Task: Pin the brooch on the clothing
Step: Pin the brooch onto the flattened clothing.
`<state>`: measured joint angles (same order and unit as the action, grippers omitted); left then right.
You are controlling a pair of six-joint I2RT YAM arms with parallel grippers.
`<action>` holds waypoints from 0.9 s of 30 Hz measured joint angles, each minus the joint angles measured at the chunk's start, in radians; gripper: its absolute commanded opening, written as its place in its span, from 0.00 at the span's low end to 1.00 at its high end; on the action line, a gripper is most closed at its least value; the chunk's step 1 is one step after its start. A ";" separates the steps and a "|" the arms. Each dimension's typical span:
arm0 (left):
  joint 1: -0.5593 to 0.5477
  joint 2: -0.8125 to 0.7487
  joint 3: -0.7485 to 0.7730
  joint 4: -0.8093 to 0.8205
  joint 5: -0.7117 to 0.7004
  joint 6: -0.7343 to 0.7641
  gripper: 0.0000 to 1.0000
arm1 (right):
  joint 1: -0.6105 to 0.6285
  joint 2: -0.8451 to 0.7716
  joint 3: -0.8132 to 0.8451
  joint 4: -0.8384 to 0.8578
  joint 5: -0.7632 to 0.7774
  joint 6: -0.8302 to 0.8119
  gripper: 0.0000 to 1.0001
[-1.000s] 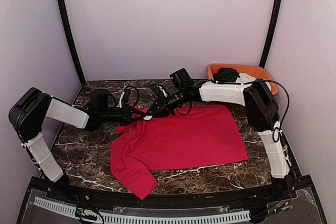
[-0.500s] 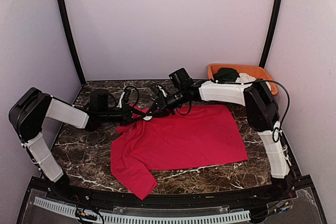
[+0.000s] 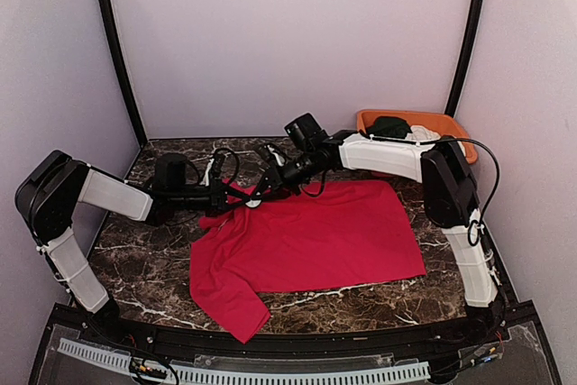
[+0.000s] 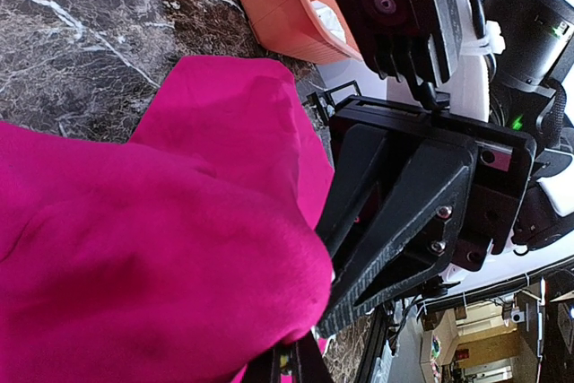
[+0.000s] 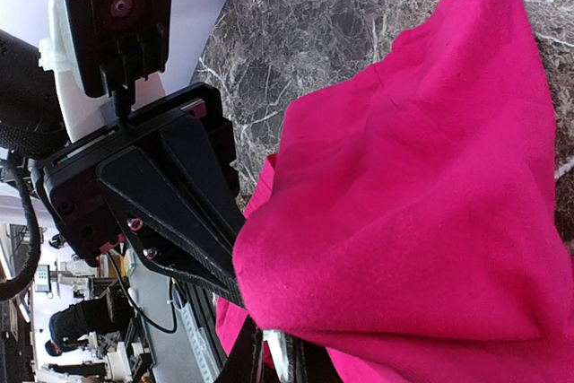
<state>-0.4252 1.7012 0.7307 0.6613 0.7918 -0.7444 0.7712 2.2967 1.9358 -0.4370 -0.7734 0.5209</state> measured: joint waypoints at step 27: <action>0.002 0.000 0.000 -0.008 -0.002 -0.008 0.01 | 0.010 0.037 0.109 -0.145 0.048 -0.106 0.07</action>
<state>-0.4236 1.7012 0.7307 0.6533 0.7895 -0.7521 0.7807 2.3333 2.0453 -0.5816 -0.7250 0.4145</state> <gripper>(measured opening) 0.018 0.067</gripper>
